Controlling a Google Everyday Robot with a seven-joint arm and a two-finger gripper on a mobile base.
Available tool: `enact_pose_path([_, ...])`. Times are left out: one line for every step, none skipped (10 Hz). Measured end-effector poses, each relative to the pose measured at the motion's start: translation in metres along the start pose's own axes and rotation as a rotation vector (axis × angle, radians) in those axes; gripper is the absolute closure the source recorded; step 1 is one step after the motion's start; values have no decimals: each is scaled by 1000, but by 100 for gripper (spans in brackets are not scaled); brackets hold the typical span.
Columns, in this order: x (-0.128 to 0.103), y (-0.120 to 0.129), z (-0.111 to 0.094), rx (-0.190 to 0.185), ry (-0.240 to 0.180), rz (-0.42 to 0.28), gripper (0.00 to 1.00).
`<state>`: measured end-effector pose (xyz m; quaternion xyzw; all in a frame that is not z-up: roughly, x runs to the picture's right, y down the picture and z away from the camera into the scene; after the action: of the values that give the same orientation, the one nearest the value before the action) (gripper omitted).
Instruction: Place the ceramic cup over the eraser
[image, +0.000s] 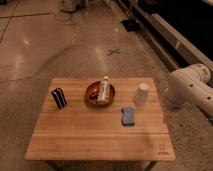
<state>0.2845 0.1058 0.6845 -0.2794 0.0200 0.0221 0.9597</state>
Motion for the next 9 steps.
enact_pose_path([0,0,0,0,0,0,35])
enact_pose_path([0,-1,0,1,-1,1,35])
enact_pose_path([0,-2,2,-4,-7,-8,35])
enact_pose_path([-3,-7,9,-13,-18,-32,35])
enact_pose_path([-7,-15,15,-18,-29,-52,35])
enact_pose_path([-14,-31,26,-25,-47,-87,35])
enact_pose_path([-17,-42,34,-30,-55,-106,35])
enact_pose_path([-18,-56,39,-28,-60,-119,35])
enact_pose_path([-22,-71,41,-20,-64,-134,35])
